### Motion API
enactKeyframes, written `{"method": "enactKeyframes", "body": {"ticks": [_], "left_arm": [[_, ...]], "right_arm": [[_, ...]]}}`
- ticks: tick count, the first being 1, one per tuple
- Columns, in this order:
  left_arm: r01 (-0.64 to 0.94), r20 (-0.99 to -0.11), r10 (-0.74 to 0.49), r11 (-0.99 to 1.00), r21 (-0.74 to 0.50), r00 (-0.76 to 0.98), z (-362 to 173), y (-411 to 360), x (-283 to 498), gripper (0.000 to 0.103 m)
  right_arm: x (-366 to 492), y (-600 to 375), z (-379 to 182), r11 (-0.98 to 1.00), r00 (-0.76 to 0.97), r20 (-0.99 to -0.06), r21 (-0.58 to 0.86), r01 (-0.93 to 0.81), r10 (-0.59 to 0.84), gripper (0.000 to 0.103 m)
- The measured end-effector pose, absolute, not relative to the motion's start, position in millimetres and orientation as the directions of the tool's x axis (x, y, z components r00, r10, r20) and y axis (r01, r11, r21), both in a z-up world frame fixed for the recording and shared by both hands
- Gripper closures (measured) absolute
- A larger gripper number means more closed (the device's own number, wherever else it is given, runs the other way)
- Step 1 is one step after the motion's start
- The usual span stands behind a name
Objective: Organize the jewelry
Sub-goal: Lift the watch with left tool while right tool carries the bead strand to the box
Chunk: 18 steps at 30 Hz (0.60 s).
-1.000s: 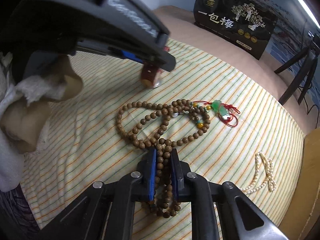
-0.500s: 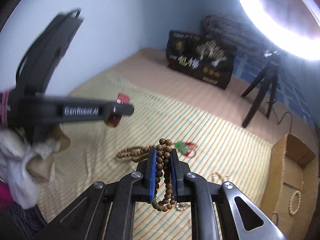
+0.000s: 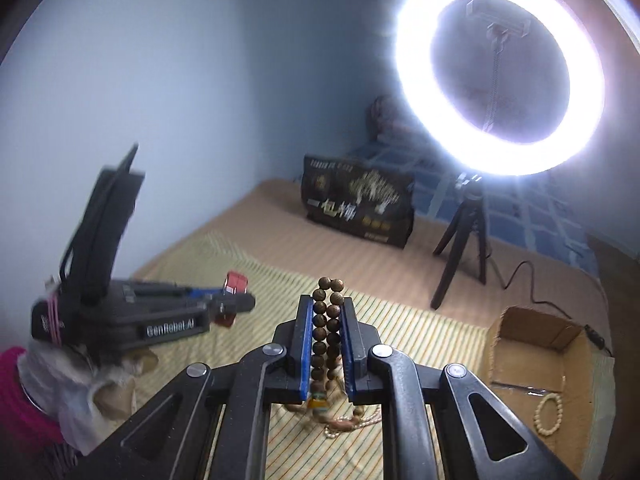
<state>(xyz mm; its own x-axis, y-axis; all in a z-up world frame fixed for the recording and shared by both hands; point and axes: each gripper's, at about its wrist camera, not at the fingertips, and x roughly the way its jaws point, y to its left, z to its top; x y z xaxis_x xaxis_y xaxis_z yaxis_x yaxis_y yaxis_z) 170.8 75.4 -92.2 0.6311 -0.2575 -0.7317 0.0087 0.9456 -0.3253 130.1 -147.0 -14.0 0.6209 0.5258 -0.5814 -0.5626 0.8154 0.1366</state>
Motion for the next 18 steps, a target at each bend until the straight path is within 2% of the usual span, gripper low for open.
{"method": "enactKeyframes", "body": {"ticks": [10,18], "left_arm": [[0.084,-0.712,-0.297,0.944,-0.318,0.636,-75.6,34.1,167.1,0.095],[0.147,-0.693,-0.338,0.935,-0.322,0.637,-62.0,-0.9,165.0,0.095]], "right_arm": [[135.4,-202.5,12.9,0.858,0.695,-0.518,0.184,-0.479,0.499,0.093],[130.7,-242.0,55.3,0.880,0.765,-0.437,0.186,-0.437,0.473,0.093]]}}
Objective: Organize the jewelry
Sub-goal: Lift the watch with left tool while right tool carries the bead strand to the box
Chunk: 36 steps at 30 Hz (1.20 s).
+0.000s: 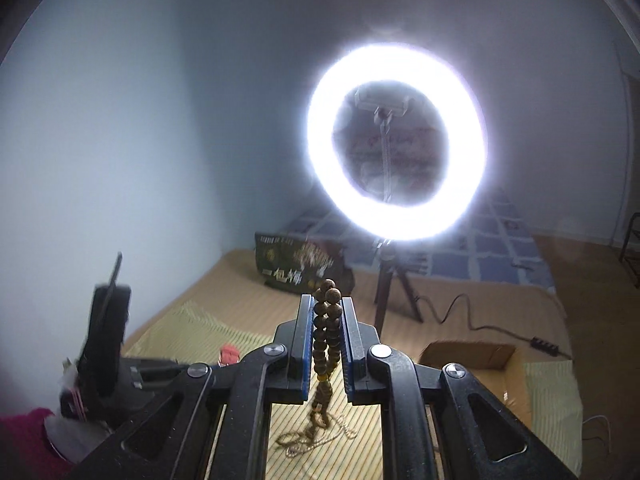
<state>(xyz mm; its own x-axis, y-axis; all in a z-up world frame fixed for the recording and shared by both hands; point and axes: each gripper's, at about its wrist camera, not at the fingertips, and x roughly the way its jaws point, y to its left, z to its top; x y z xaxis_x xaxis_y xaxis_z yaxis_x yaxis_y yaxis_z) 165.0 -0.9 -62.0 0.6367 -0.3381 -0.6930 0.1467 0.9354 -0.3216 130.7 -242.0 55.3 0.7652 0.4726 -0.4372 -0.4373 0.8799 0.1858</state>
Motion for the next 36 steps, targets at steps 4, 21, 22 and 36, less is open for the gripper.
{"method": "enactKeyframes", "body": {"ticks": [4,21,22,36], "left_arm": [[0.174,-0.682,-0.360,0.929,-0.327,0.637,-54.7,-17.3,164.0,0.095],[0.307,-0.673,-0.441,0.897,-0.317,0.594,-58.2,-103.2,165.8,0.095],[0.313,-0.676,-0.444,0.895,-0.316,0.588,-60.6,-109.1,165.9,0.095],[0.352,-0.719,-0.468,0.879,-0.321,0.514,-90.8,-158.2,182.7,0.095]], "right_arm": [[132.0,-259.7,73.4,0.888,0.790,-0.407,0.182,-0.422,0.459,0.093],[153.6,-321.8,106.5,0.939,0.864,-0.368,0.139,-0.314,0.344,0.093],[157.3,-324.6,106.2,0.942,0.865,-0.372,0.134,-0.308,0.336,0.093],[207.7,-339.5,67.4,0.959,0.841,-0.463,0.126,-0.252,0.282,0.093]]}}
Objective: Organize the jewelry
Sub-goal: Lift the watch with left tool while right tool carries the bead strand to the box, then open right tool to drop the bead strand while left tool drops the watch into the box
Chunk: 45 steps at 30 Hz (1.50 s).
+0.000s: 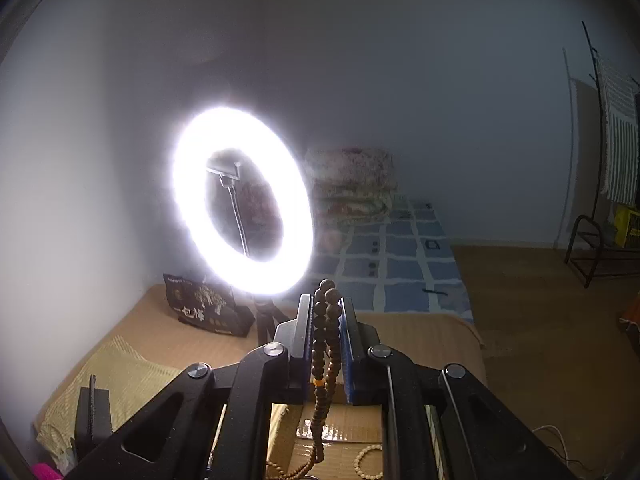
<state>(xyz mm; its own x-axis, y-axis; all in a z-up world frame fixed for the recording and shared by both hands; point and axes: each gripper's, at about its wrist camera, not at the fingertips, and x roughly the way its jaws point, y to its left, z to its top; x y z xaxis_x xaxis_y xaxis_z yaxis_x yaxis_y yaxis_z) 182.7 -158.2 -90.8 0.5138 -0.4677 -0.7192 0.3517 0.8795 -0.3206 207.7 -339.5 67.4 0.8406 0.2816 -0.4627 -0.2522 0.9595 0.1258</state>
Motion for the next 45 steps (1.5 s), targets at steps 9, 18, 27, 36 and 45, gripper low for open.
{"method": "enactKeyframes", "body": {"ticks": [9,18,27,36,45], "left_arm": [[0.374,-0.759,-0.453,0.879,-0.295,0.468,-118.3,-180.2,194.3,0.095],[0.395,-0.793,-0.436,0.878,-0.270,0.427,-145.2,-200.5,200.6,0.095],[0.420,-0.818,-0.417,0.874,-0.242,0.397,-165.0,-219.2,202.3,0.095],[0.431,-0.825,-0.411,0.872,-0.232,0.387,-172.4,-227.8,203.9,0.094],[0.431,-0.823,-0.400,0.877,-0.215,0.403,-167.2,-224.2,199.9,0.064]], "right_arm": [[237.1,-343.4,16.6,0.958,0.781,-0.555,0.162,-0.237,0.287,0.093],[256.0,-353.9,-46.6,0.949,0.696,-0.645,0.224,-0.224,0.316,0.093],[264.5,-358.0,-92.6,0.941,0.621,-0.707,0.265,-0.210,0.338,0.093],[266.4,-368.5,-114.2,0.935,0.593,-0.725,0.310,-0.173,0.350,0.091],[262.4,-375.1,-113.3,0.948,0.604,-0.735,0.294,-0.126,0.308,0.059]]}}
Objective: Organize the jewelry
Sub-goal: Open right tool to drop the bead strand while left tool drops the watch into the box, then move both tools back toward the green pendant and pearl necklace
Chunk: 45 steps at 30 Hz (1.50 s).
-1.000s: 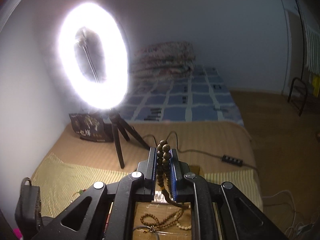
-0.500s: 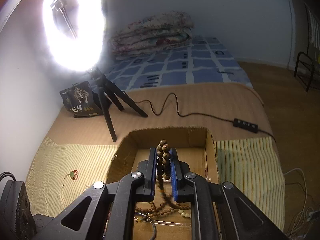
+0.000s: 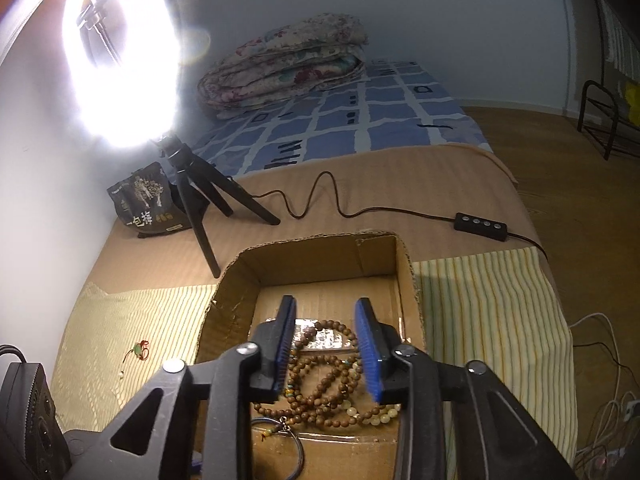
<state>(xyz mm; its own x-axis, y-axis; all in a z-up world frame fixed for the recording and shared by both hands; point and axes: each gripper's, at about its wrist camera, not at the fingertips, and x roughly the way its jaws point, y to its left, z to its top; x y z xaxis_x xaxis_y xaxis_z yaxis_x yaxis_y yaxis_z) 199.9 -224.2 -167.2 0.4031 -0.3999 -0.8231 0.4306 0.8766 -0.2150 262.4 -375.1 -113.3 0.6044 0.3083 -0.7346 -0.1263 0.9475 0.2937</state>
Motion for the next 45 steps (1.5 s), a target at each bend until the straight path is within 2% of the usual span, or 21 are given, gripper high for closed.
{"method": "enactKeyframes", "body": {"ticks": [2,10,31,34,45], "left_arm": [[0.434,-0.819,-0.401,0.876,-0.211,0.411,-163.0,-222.9,198.7,0.064],[0.435,-0.810,-0.390,0.880,-0.188,0.437,-152.9,-212.4,188.3,0.064],[0.363,-0.760,-0.336,0.921,-0.142,0.557,-113.3,-120.7,167.1,0.064],[0.344,-0.755,-0.330,0.927,-0.147,0.567,-109.2,-106.7,166.1,0.064],[0.276,-0.747,-0.292,0.949,-0.150,0.597,-103.7,-58.1,163.2,0.064]], "right_arm": [[259.7,-377.9,-110.2,0.952,0.619,-0.730,0.286,-0.109,0.290,0.040],[247.9,-380.0,-91.7,0.963,0.655,-0.716,0.259,-0.071,0.241,0.021],[199.5,-337.4,-54.3,0.978,0.700,-0.683,0.172,-0.120,0.206,0.009],[193.7,-328.1,-52.0,0.978,0.706,-0.678,0.162,-0.131,0.206,0.000],[171.9,-300.5,-50.1,0.976,0.714,-0.666,0.123,-0.177,0.214,0.000]]}}
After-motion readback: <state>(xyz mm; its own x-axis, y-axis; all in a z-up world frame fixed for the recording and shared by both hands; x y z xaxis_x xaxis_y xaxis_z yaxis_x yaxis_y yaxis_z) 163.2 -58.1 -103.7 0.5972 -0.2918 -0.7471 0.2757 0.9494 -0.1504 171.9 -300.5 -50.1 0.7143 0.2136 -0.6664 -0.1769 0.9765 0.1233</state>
